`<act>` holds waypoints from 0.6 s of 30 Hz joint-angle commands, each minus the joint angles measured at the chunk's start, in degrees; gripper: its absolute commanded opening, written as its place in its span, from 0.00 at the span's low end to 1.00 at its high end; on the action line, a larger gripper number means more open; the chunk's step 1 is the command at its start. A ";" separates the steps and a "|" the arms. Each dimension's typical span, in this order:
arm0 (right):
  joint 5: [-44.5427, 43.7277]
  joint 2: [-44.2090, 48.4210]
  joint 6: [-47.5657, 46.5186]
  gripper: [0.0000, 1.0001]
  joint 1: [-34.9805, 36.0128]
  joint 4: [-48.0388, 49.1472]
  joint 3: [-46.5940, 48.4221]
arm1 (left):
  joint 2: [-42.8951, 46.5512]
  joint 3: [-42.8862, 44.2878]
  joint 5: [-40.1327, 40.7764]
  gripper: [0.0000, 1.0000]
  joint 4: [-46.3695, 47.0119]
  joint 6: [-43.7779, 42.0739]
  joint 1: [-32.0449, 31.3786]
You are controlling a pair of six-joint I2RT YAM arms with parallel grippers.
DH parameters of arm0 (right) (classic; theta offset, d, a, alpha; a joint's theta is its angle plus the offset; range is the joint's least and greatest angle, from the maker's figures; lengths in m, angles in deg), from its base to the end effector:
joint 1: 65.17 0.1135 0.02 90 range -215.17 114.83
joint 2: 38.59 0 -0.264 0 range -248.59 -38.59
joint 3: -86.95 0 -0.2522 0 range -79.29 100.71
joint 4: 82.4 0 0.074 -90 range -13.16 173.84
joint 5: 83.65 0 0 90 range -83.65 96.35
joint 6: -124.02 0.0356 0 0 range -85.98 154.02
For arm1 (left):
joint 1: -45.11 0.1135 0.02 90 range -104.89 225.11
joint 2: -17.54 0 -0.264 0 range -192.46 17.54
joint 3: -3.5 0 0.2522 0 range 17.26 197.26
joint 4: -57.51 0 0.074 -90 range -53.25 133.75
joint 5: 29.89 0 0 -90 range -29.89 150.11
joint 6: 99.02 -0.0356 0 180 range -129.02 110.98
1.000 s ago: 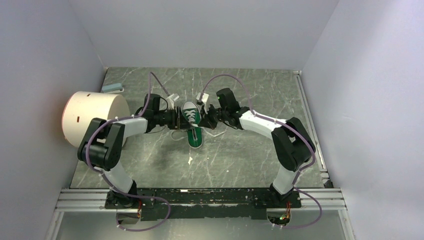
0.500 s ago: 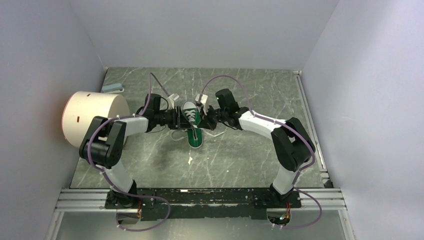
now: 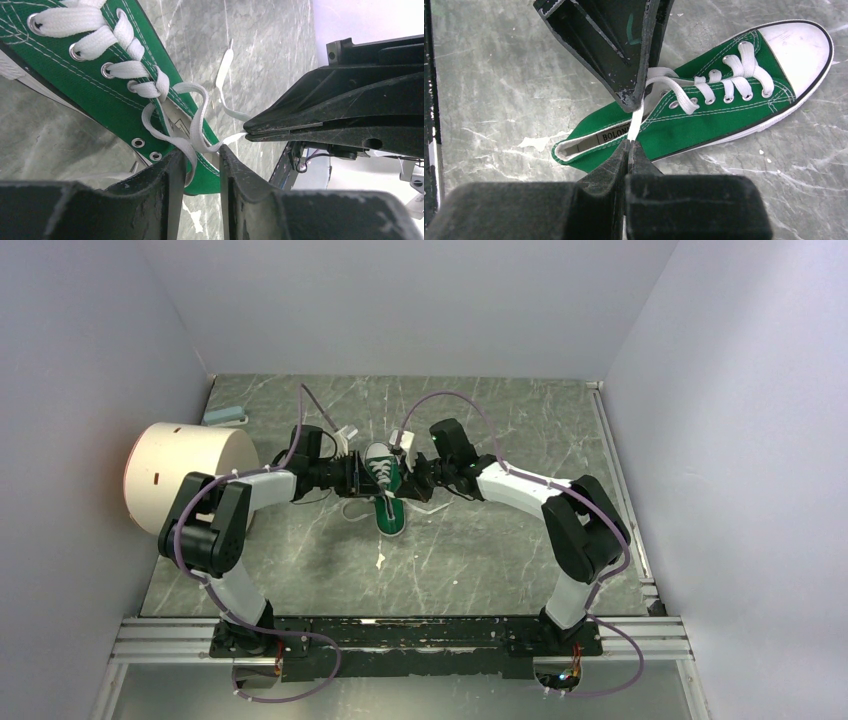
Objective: Tie the shoes
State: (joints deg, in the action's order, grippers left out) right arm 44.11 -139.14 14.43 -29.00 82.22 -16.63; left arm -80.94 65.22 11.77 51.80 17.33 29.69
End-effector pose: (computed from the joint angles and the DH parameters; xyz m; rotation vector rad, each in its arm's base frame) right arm 0.2917 0.2403 0.2049 -1.3480 1.7862 0.8978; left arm 0.3140 -0.1142 0.1577 0.2356 2.3548 -1.3379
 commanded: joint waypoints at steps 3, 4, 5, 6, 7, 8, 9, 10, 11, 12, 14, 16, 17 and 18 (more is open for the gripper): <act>0.13 0.08 -0.56 0.00 0.83 -0.27 -0.15 | 1.49 2.59 1.51 0.40 -1.68 -1.65 0.65; 0.06 0.09 -0.54 0.00 0.97 -0.22 -0.21 | 1.52 2.87 1.70 0.42 -2.41 -1.81 0.65; -0.03 0.09 -0.47 0.00 1.10 -0.22 -0.17 | 1.78 3.06 2.06 0.43 -2.91 -1.96 0.62; -0.05 0.09 -0.45 0.00 1.15 -0.29 -0.16 | 2.25 3.14 2.75 0.45 -3.39 -2.10 0.65; -0.05 0.05 -0.44 0.00 1.24 -0.26 -0.24 | 2.79 3.18 3.07 0.45 -3.65 -2.17 0.65; -0.12 0.14 -0.37 0.00 1.26 -0.22 -0.37 | 3.11 3.23 3.45 0.45 -3.98 -2.18 0.65; -0.17 0.18 -0.31 0.00 1.32 -0.14 -0.46 | 3.33 3.46 3.89 0.45 -4.59 -2.49 0.67; -0.22 0.16 -0.27 0.00 1.37 -0.04 -0.51 | 3.44 3.61 4.15 0.44 -5.00 -2.72 0.66; -0.35 0.18 -0.19 0.00 1.51 -0.04 -0.59 | 3.56 3.61 4.16 0.42 -5.10 -2.86 0.70; -0.46 0.23 -0.12 0.00 1.48 0.05 -0.60 | 3.56 3.67 4.40 0.40 -5.38 -2.88 0.66; -0.57 0.27 -0.03 0.00 1.46 0.06 -0.60 | 3.43 3.95 4.55 0.38 -5.94 -3.17 0.71; -0.66 0.33 0.08 0.00 1.47 0.13 -0.60 | 3.11 4.13 4.57 0.37 -6.34 -3.49 0.74; -0.67 0.35 0.20 0.00 1.46 0.18 -0.60 | 2.78 4.27 4.46 0.37 -6.46 -3.63 0.70; -0.67 0.36 0.30 0.00 1.56 0.25 -0.60 | 2.39 4.47 4.36 0.37 -6.51 -3.67 0.69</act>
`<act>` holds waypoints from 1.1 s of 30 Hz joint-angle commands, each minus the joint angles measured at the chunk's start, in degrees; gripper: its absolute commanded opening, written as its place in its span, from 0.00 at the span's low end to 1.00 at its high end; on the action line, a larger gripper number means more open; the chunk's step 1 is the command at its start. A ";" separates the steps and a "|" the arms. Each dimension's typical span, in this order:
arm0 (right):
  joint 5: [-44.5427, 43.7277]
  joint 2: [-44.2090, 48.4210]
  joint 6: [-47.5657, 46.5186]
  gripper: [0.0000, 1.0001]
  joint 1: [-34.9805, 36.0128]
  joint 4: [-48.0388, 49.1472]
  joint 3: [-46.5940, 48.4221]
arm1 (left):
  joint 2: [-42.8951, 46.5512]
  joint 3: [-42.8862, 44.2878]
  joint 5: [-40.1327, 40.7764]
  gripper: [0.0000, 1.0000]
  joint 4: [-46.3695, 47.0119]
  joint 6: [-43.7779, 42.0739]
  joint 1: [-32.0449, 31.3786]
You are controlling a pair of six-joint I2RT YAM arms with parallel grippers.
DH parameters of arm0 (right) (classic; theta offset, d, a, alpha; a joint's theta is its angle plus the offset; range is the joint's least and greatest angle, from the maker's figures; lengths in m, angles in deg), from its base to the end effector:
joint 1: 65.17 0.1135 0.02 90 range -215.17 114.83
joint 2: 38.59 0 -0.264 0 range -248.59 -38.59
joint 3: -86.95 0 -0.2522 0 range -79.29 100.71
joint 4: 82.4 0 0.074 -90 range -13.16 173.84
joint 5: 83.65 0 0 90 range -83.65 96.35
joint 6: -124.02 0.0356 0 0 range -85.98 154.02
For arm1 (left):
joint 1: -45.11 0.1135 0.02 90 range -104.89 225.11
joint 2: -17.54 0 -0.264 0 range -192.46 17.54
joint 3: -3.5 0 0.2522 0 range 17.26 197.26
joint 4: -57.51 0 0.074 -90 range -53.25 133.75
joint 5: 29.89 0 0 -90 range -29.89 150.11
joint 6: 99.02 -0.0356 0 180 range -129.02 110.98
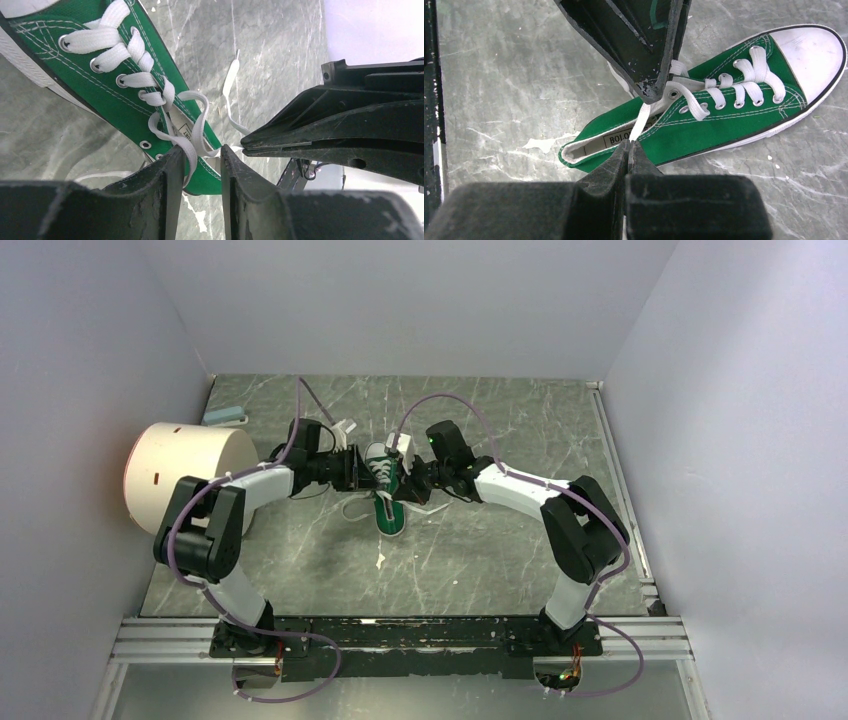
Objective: Tie the shoes
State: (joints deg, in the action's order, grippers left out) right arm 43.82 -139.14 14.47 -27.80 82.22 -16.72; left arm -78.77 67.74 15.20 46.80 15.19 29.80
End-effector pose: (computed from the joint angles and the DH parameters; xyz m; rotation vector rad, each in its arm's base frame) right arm 0.2866 0.2461 0.2044 -1.3670 1.7797 0.9040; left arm 0.3170 -0.1128 0.1746 0.2388 2.3554 -1.2504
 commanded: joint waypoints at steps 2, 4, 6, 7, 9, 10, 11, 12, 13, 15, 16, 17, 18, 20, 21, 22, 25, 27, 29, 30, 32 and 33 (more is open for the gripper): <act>-0.55 0.35 0.58 0.00 0.36 0.44 -0.51 | -0.81 2.70 0.79 0.37 -2.23 -2.01 0.55; -0.64 0.36 0.80 0.00 0.35 0.53 -0.51 | -1.38 3.31 0.93 0.38 -2.93 -2.72 0.55; -0.65 0.59 1.08 0.00 0.34 0.81 -0.60 | -1.68 3.63 0.84 0.38 -2.96 -2.87 0.48; -0.65 0.62 1.09 0.00 0.41 0.83 -0.60 | -1.92 3.86 0.79 0.39 -2.96 -2.73 0.41; -0.65 0.55 1.18 0.00 0.51 0.84 -0.60 | -2.50 4.29 0.72 0.39 -2.96 -2.72 0.01; -0.65 0.54 1.30 0.00 0.53 0.95 -0.60 | -2.79 4.53 1.03 0.39 -3.71 -2.87 -0.25; -0.72 0.53 1.35 0.00 0.58 1.05 -0.60 | -3.09 4.80 1.20 0.38 -4.74 -3.18 -0.59; -0.73 0.53 1.48 0.00 0.68 1.26 -0.67 | -3.33 4.96 1.21 0.38 -5.13 -3.38 -0.79; -0.69 0.52 1.59 0.00 0.69 1.41 -0.73 | -3.44 5.05 1.33 0.38 -5.16 -3.44 -1.00; -0.65 0.53 1.78 0.00 0.67 1.39 -0.80 | -3.78 5.37 1.75 0.37 -5.52 -3.62 -1.17; -0.58 0.53 1.80 0.00 0.73 1.37 -0.71 | -4.01 5.67 1.83 0.36 -5.75 -3.76 -1.21; -0.56 0.53 1.73 0.00 0.70 1.41 -0.65 | -4.26 5.95 1.65 0.34 -5.80 -3.75 -1.21; -0.56 0.53 1.67 0.00 0.71 1.39 -0.61 | -4.50 6.09 1.47 0.33 -5.68 -3.61 -1.29; -0.71 0.53 1.39 0.00 0.70 1.31 -0.53 | -4.53 6.28 1.30 0.30 -5.47 -3.46 -1.37; -0.73 0.60 1.30 0.00 0.70 1.20 -0.58 | -4.50 6.48 1.19 0.27 -5.69 -3.51 -1.39; -0.86 0.73 1.32 0.00 0.74 1.19 -0.64 | -4.36 6.67 1.08 0.23 -6.20 -3.55 -1.43; -3.13 1.61 2.88 0.00 0.74 1.41 -1.17 | -3.29 7.39 1.00 0.09 -7.69 -4.15 -1.39; -9.06 2.50 9.51 0.10 0.66 -0.21 -0.83 | -3.16 8.35 0.94 0.05 -9.02 -3.95 -1.39; -17.07 4.35 18.19 0.30 -0.16 -3.13 -0.65 | -3.32 8.83 0.29 0.05 -9.16 -3.06 -1.39; -21.65 5.96 23.24 0.38 -0.57 -4.71 -1.07 | -3.43 8.77 -0.11 0.05 -8.83 -2.38 -1.39; -27.41 7.82 32.46 0.46 -1.88 -9.10 -1.64 | -3.31 8.67 -0.89 0.05 -8.30 -1.24 -1.39; -29.06 8.26 36.80 0.48 -2.78 -11.28 -1.58 | -3.16 8.79 -0.92 0.05 -8.56 -0.93 -1.39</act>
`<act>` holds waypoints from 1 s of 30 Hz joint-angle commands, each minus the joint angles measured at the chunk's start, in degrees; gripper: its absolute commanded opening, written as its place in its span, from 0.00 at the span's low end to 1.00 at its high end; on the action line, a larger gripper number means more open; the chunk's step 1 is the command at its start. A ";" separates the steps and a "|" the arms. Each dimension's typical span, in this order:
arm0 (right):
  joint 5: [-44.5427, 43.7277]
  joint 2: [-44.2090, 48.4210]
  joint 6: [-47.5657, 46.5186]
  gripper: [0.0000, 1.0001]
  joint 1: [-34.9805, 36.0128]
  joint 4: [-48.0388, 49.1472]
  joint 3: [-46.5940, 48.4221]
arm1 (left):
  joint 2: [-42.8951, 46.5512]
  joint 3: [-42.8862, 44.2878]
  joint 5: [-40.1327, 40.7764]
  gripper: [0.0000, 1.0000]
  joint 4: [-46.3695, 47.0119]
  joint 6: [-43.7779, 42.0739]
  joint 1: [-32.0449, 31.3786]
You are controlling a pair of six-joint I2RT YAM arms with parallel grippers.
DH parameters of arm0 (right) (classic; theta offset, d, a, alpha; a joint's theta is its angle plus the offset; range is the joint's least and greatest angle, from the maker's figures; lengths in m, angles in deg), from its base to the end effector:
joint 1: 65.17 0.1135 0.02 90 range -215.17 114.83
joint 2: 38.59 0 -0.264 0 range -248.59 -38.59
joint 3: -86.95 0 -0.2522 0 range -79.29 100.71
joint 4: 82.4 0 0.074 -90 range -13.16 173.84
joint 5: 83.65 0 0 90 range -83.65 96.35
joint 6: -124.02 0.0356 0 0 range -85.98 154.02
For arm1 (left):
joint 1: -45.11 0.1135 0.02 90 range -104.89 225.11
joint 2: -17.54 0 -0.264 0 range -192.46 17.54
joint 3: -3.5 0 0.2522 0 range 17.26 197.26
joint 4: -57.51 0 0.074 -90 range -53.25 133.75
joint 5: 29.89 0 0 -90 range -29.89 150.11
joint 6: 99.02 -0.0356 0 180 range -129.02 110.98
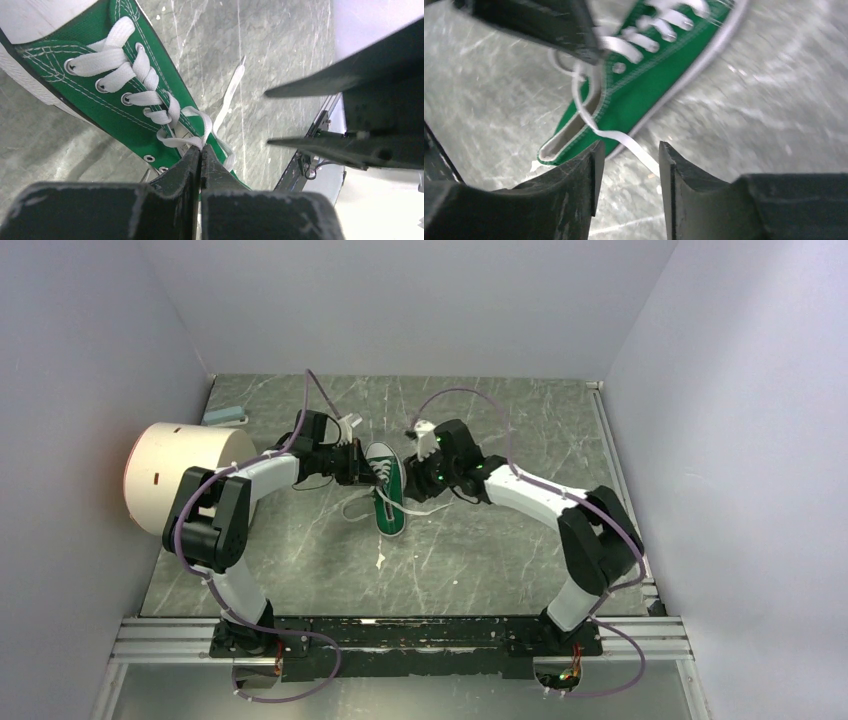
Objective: Tie the shoes
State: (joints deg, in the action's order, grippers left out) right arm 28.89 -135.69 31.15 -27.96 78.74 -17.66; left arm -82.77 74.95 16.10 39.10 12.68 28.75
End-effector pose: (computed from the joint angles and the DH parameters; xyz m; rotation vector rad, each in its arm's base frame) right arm 0.2849 0.2335 0.2127 -0.9947 2.1062 0.7568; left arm 0.3343 -0.1239 0.1783 0.2679 2.4216 -1.2263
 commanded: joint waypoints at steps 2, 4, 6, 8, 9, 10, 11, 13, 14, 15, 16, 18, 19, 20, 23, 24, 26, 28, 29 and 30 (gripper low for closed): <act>-15.48 4.37 28.44 0.52 -4.91 -11.87 -0.09 | 0.94 2.00 -1.65 0.05 -1.86 1.32 -0.35; -16.28 1.48 35.65 0.53 -6.84 -16.09 1.55 | 0.91 2.28 -2.02 0.05 -2.29 1.46 -0.34; -17.02 -2.04 42.30 0.54 -8.00 -19.81 4.42 | 0.48 2.41 -2.94 0.05 -1.65 2.41 -0.42; -20.66 -5.06 48.63 0.54 -8.09 -24.59 6.75 | 0.16 2.63 -3.41 0.05 -1.17 3.18 -0.50; -21.75 -6.33 51.16 0.55 -8.06 -26.05 7.44 | 0.12 2.87 -3.30 0.05 -1.16 3.44 -0.63; -22.34 -7.62 54.22 0.55 -8.08 -27.57 8.37 | 0.17 3.09 -3.07 0.05 -1.15 3.63 -0.73; -24.18 -9.07 55.85 0.55 -8.05 -29.46 9.71 | 0.27 3.18 -3.03 0.05 -0.96 3.84 -0.82; -26.82 -12.34 58.81 0.55 -7.63 -33.12 12.61 | 0.27 3.36 -2.87 0.05 -0.81 3.93 -1.02; -27.82 -13.63 60.33 0.55 -7.48 -35.06 14.04 | 0.13 3.53 -2.64 0.05 -1.12 3.70 -1.23; -28.66 -14.69 62.03 0.54 -7.19 -36.79 15.40 | 0.00 3.71 -2.42 0.05 -1.34 3.51 -1.41; -29.57 -15.82 63.92 0.54 -6.94 -39.10 16.71 | -0.08 3.74 -2.13 0.05 -1.55 3.37 -1.59; -30.54 -17.18 67.80 0.54 -6.20 -42.82 18.45 | -0.22 3.32 -1.87 0.05 -0.91 3.92 -1.74; -30.87 -17.30 69.13 0.54 -5.85 -43.84 18.77 | -0.16 2.92 -2.10 0.05 -0.19 4.38 -1.82; -31.42 -17.06 70.14 0.54 -5.47 -44.23 18.68 | -0.21 2.65 -2.21 0.05 0.22 4.68 -1.83; -34.25 -15.83 71.27 0.55 -4.64 -44.38 18.46 | -0.27 2.85 -1.79 0.05 -0.31 4.03 -2.01; -35.10 -15.78 71.46 0.55 -4.59 -45.25 18.84 | -0.12 2.89 -1.52 0.05 -0.69 3.60 -2.01; -35.94 -15.82 71.36 0.56 -4.60 -46.14 19.37 | 0.02 2.87 -1.10 0.05 -1.22 2.99 -2.01; -35.57 -15.94 71.46 0.56 -4.48 -46.12 19.14 | -0.12 2.81 -1.34 0.05 -0.99 2.84 -2.01; -35.17 -16.12 71.81 0.56 -4.42 -45.86 18.86 | -0.23 2.74 -1.53 0.05 -0.60 3.02 -2.01; -34.56 -16.33 72.32 0.56 -4.38 -45.60 18.68 | -0.41 2.70 -1.78 0.05 -0.30 3.23 -2.01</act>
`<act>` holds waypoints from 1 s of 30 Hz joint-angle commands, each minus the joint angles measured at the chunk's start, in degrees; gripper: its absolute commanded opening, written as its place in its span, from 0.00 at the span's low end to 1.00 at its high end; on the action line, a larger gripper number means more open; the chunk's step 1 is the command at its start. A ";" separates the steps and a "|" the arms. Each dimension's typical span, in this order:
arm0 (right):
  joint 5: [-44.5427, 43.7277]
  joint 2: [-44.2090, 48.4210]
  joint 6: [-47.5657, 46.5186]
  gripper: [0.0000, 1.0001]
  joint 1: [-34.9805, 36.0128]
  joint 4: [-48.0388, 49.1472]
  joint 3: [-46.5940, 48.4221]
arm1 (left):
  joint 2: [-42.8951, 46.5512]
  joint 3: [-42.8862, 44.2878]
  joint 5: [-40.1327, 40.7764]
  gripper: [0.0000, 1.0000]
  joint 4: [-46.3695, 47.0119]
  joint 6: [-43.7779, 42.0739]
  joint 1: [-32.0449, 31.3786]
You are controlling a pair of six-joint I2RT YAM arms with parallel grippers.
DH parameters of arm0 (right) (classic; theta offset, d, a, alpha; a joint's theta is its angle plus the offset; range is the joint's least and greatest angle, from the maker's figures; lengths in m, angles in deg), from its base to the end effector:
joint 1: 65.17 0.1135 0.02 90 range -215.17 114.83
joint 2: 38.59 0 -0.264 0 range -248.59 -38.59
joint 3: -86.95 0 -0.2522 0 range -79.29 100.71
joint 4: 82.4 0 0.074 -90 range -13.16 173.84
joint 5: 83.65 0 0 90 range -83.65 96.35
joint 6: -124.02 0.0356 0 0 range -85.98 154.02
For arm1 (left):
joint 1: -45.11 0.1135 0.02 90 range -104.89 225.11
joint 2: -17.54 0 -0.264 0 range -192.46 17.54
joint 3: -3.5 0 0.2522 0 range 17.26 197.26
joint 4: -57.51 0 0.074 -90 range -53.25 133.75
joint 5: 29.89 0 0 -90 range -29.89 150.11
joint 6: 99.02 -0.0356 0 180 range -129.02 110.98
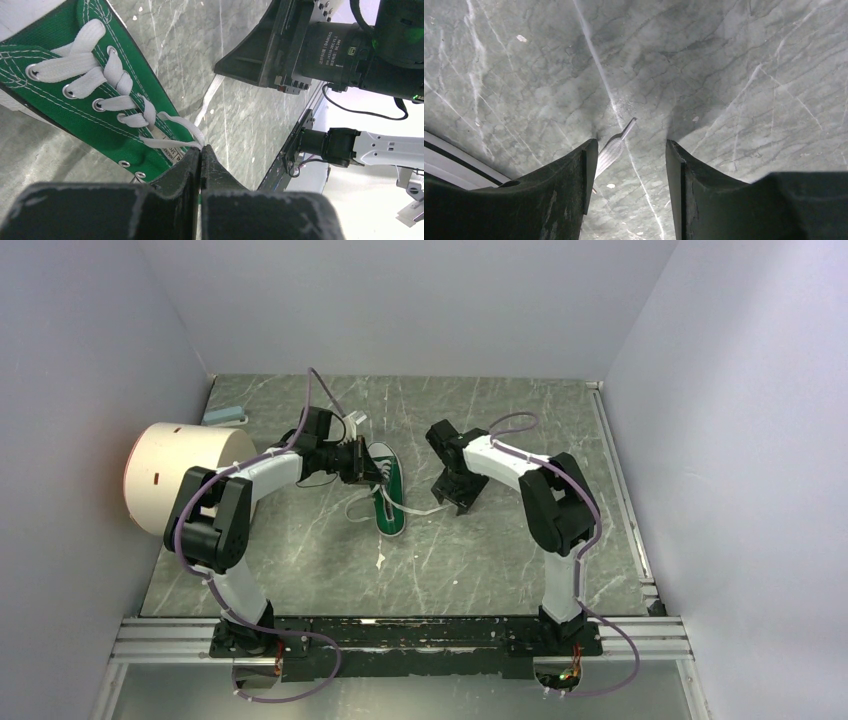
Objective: Tie the shoes
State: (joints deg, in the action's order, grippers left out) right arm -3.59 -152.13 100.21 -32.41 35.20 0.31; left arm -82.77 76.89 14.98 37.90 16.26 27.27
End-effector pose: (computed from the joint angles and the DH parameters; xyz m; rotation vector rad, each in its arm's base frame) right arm 0.3197 0.1984 0.1604 0.8573 2.7975 -0.0211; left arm 0.3353 -0.1344 0.1871 0.2425 2.4355 -1.2869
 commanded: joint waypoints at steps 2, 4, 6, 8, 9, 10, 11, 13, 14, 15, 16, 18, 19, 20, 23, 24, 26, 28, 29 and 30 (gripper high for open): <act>-0.17 -0.37 4.05 0.54 0.35 -0.83 0.37 | -0.68 0.87 -0.89 0.05 0.93 -0.59 -0.52; 0.37 -1.07 5.27 0.52 0.83 -0.31 0.74 | -1.07 1.15 -0.68 0.05 0.36 -1.24 -0.52; 0.82 -2.04 6.55 0.52 1.14 -0.02 1.39 | -1.20 1.19 -0.53 0.05 0.14 -1.58 -0.52; 1.80 -3.44 7.92 0.49 1.09 0.34 1.88 | -1.20 1.10 -0.71 0.05 0.14 -1.76 -0.52; 2.29 -4.13 8.61 0.47 1.11 0.31 2.50 | -1.20 1.07 -0.74 0.05 0.13 -1.75 -0.51; 2.86 -4.83 9.71 0.42 1.09 0.35 2.88 | -1.16 1.02 -0.83 0.05 0.25 -1.79 -0.52; 3.58 -5.39 10.62 0.37 1.06 0.43 3.08 | -1.07 0.90 -1.04 0.05 0.49 -1.81 -0.52; 3.60 -5.63 12.55 0.22 0.73 0.82 2.80 | -0.94 0.68 -1.17 0.05 0.79 -1.80 -0.52; 3.22 -5.33 12.93 0.11 0.47 1.54 2.32 | -0.94 0.66 -1.22 0.05 0.76 -1.85 -0.45; 2.71 -4.63 12.69 0.00 0.01 2.81 1.75 | -1.00 0.73 -1.04 0.05 0.69 -2.21 -0.45; 2.40 -3.87 11.98 0.00 -0.49 4.32 1.26 | -1.14 0.80 -1.04 0.05 0.46 -2.43 -0.44; 4.53 -1.94 7.37 0.00 -1.75 11.72 -0.50 | -1.33 1.04 -0.46 0.05 -0.35 -3.11 -0.37; 7.29 -0.82 3.22 0.00 -2.42 17.86 -1.84 | -1.49 1.17 -0.08 0.05 -0.84 -3.38 -0.28; 11.00 0.55 -1.07 0.00 -3.19 28.26 -4.11 | -1.61 1.12 0.02 0.05 -1.13 -3.51 -0.08; 29.52 4.93 -12.62 0.00 -5.19 59.48 -11.59 | -1.37 0.19 0.14 0.05 -1.10 -3.13 1.07; 33.64 4.90 -14.04 0.00 -5.46 63.06 -10.82 | -1.11 -0.53 0.03 0.05 -0.34 -2.75 1.52; 41.16 1.75 -19.38 0.00 -5.33 61.87 -4.03 | -0.47 -1.44 -0.26 0.05 1.01 -1.58 2.24; 45.64 -2.41 -23.59 0.00 -4.36 61.05 2.66 | -0.39 -1.73 -0.76 0.05 1.92 -0.72 2.53; 46.14 -3.38 -24.34 0.00 -3.77 61.80 4.42 | -0.63 -1.72 -0.95 0.05 2.03 -0.49 2.57; 45.69 -4.05 -24.40 0.00 -3.22 63.09 5.58 | -0.76 -1.57 -1.03 0.05 2.00 -0.34 2.60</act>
State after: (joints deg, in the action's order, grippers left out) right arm 30.34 -153.24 85.55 -37.92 84.31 -1.86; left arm -83.87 75.71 14.94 38.03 14.71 29.21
